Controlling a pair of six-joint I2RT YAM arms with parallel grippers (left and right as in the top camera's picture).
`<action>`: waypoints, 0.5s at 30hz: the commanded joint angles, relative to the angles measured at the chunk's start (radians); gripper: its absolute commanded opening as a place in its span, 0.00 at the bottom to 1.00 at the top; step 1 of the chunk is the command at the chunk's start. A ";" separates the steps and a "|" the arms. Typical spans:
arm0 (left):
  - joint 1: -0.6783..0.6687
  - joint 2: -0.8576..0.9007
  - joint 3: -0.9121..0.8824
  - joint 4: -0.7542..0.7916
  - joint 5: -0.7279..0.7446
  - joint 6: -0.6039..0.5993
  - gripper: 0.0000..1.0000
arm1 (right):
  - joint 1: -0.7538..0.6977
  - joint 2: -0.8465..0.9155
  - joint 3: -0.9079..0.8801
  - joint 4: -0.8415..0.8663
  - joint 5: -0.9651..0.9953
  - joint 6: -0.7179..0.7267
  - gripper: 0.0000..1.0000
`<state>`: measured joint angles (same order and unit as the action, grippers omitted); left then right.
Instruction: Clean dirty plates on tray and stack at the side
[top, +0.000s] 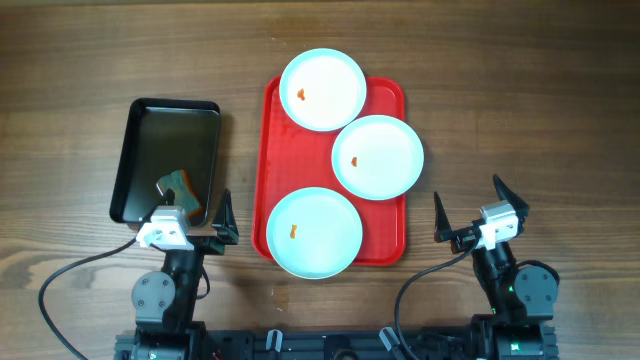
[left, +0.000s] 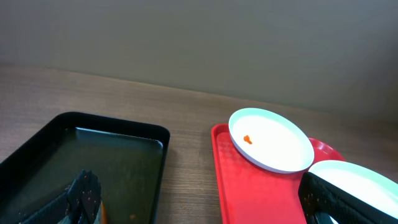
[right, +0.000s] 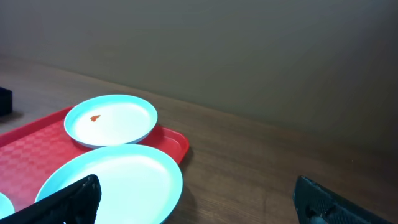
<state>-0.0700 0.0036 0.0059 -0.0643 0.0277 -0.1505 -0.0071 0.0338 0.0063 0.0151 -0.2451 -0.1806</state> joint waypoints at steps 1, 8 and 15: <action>0.000 0.014 0.000 -0.011 0.016 0.009 1.00 | 0.001 -0.003 -0.001 -0.009 0.132 0.158 1.00; 0.000 0.014 0.000 -0.011 0.016 0.009 1.00 | 0.001 -0.003 -0.001 -0.009 0.132 0.157 1.00; 0.000 0.014 0.000 -0.011 0.016 0.009 1.00 | 0.001 -0.003 -0.001 -0.009 0.132 0.157 1.00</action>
<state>-0.0700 0.0151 0.0059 -0.0643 0.0280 -0.1505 -0.0071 0.0338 0.0063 0.0063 -0.1326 -0.0448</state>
